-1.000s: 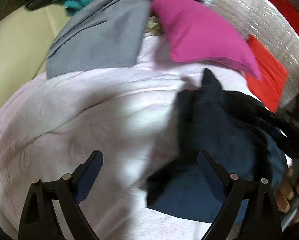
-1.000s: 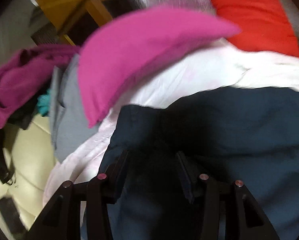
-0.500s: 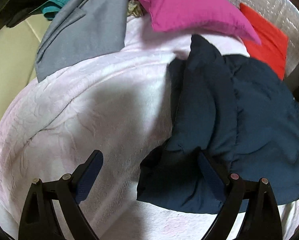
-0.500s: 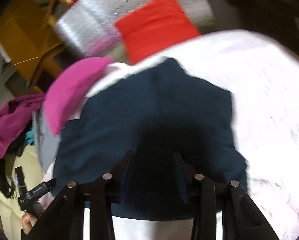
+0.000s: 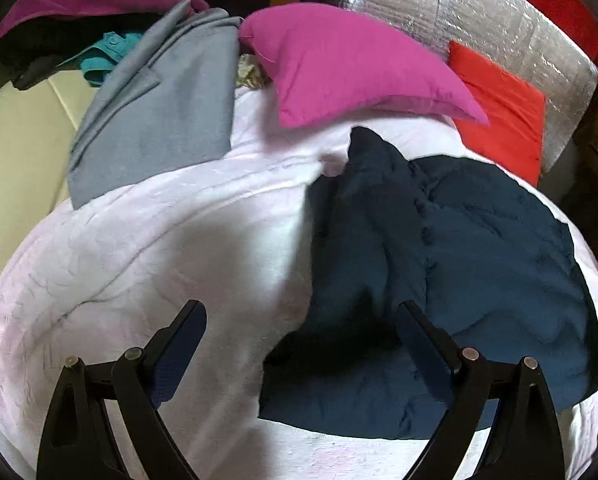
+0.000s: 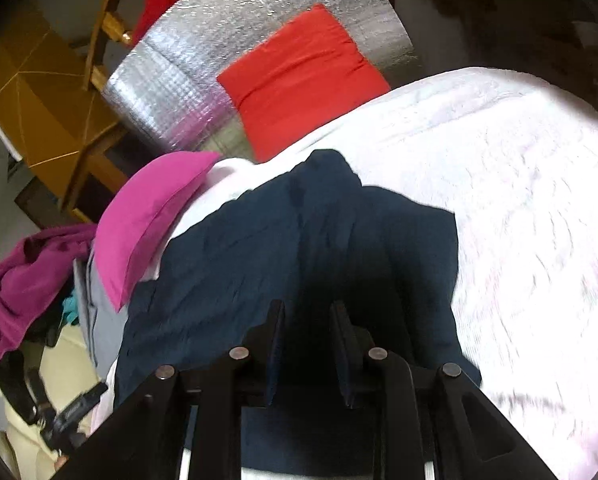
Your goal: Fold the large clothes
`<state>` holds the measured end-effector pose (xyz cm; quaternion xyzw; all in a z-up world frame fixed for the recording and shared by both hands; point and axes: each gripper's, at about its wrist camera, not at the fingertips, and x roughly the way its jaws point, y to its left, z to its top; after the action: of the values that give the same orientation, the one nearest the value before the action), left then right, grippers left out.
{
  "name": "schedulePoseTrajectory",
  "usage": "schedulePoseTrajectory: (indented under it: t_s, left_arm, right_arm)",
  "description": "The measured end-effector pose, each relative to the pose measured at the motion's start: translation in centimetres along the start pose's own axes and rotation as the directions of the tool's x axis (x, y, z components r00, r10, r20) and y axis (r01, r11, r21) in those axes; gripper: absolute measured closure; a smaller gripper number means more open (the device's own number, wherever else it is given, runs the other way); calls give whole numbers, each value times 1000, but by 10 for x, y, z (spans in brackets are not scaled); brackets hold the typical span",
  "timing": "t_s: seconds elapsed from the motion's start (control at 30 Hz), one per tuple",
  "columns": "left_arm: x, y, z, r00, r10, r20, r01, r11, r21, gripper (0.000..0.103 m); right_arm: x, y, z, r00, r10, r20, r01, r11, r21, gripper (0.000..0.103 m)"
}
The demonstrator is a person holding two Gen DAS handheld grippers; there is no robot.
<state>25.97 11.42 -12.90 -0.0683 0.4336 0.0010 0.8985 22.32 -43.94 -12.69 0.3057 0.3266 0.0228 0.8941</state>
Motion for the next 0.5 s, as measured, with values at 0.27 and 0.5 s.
schedulePoseTrajectory:
  t_s: [0.27, 0.5]
  left_arm:
    - [31, 3, -4, 990, 11, -139, -11, 1000, -5, 7]
    - [18, 9, -1, 993, 8, -114, -11, 1000, -25, 7]
  right_arm:
    - [45, -23, 3, 996, 7, -86, 4, 992, 125, 78]
    - [-10, -41, -14, 994, 105, -19, -100, 983, 155, 51]
